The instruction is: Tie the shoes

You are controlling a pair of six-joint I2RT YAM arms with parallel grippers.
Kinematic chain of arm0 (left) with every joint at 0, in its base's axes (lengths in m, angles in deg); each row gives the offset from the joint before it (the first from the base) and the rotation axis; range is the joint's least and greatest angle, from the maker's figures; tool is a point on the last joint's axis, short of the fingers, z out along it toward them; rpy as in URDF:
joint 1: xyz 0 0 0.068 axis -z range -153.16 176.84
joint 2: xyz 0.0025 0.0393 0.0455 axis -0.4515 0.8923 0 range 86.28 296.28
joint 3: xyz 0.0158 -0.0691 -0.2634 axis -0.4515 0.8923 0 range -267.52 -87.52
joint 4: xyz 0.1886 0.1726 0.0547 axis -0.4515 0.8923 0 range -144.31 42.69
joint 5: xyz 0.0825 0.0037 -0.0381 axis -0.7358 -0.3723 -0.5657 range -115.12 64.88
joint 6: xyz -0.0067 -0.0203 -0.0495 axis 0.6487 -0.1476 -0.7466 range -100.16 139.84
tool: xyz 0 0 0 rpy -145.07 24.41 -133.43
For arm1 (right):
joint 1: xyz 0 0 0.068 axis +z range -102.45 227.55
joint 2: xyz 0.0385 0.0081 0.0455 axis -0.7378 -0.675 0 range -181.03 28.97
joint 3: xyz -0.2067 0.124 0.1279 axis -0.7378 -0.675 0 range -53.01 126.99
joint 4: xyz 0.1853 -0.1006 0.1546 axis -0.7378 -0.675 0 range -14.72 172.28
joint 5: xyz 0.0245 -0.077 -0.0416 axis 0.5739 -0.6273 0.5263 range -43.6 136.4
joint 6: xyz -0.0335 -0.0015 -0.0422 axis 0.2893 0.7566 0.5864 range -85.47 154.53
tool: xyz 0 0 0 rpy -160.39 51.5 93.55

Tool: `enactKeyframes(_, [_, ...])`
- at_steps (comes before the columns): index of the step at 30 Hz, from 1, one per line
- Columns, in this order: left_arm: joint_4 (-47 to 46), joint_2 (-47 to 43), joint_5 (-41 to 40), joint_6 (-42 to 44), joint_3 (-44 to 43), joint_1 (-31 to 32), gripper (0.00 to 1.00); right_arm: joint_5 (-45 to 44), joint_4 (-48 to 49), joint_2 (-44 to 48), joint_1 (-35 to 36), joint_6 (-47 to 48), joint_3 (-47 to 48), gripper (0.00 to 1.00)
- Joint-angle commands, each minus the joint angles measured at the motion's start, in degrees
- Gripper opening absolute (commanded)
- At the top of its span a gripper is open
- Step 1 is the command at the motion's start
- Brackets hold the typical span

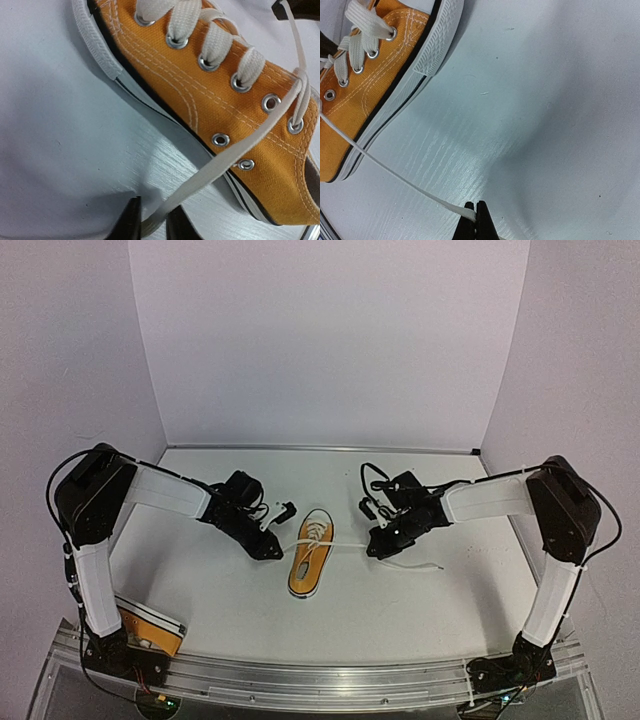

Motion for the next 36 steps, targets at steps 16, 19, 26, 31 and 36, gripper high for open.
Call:
enactKeyframes(16, [-31.77,-10.99,12.98,-14.33,8.23,0.71,0.00,0.02,-0.50,-1.09,-0.61,0.07,-0.52,0.02])
enactKeyframes(19, [-35.42,-9.88,13.55,-16.62,9.04,0.76,0.00,-0.72,-0.91,0.64,-0.60,-0.41,-2.02,0.22])
enactKeyframes(26, [-37.17,-10.17,11.72,-16.04,10.23,0.75,0.00,-5.45,-3.73,4.40,-0.59,-1.52,-5.26,0.46])
enactKeyframes(31, [-35.40,-9.56,12.01,-15.19,9.59,0.80,0.00,-10.05,-8.71,3.21,-0.58,-1.70,-3.50,0.46])
enactKeyframes(36, [-36.09,-8.71,12.47,-15.47,9.13,0.80,0.00,-13.48,-11.67,3.32,-0.52,-3.03,-2.35,0.47])
